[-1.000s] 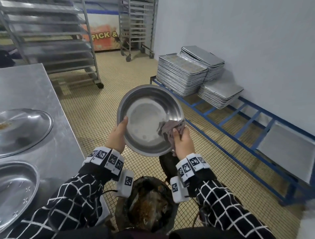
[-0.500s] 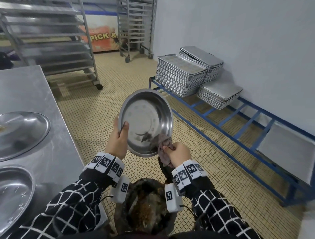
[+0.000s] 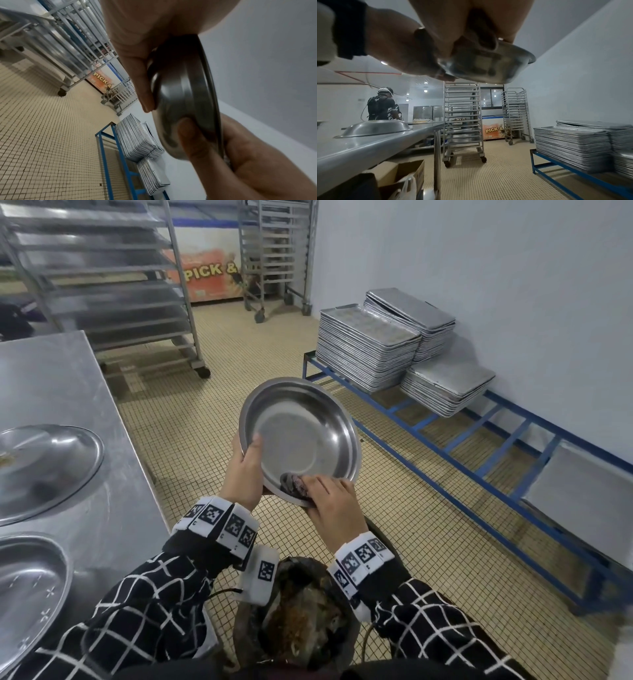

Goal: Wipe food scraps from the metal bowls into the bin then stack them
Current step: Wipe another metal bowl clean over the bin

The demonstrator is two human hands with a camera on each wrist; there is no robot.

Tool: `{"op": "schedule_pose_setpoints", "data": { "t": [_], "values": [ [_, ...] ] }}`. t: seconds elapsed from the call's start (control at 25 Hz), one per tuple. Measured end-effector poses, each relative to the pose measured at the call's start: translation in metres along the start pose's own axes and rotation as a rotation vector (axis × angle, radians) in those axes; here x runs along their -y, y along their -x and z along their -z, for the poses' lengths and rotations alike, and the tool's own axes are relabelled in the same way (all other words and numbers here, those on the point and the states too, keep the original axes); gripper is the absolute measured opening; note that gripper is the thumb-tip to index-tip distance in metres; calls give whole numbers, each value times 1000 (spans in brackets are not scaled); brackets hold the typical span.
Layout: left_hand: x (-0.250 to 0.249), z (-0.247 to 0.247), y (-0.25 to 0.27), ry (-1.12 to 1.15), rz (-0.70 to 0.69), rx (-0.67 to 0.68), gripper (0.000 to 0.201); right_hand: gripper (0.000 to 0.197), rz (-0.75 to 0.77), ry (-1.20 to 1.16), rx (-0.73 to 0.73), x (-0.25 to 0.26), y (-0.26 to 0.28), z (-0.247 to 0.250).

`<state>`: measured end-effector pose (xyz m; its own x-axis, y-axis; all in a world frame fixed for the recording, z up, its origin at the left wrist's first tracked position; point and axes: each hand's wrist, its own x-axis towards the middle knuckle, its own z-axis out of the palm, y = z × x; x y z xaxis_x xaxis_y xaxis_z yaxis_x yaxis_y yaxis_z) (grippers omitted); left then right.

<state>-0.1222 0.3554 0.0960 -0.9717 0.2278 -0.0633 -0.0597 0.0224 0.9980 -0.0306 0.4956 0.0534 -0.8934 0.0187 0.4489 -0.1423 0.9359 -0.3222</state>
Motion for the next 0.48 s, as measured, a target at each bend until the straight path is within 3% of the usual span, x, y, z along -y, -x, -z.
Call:
{"op": "schedule_pose_setpoints", "data": {
  "t": [0.08,0.16,0.24,0.36,0.48],
  "values": [
    [-3,-1,-2,-19,-33,71,53,29,71,-40,-1,-10,-3,5],
    [-5,-1,-5,-72,-49,139,66,41,75,-136,78,-18,-7,13],
    [-1,0,-8,-226,-105,153,50,44,28,-237,160,-23,-9,26],
    [8,4,-8,-551,-193,210,23,31,-64,-361,183,-36,-16,48],
    [6,3,-2,-576,-226,238,18,29,-145,-398,153,-49,-22,56]
  ]
}}
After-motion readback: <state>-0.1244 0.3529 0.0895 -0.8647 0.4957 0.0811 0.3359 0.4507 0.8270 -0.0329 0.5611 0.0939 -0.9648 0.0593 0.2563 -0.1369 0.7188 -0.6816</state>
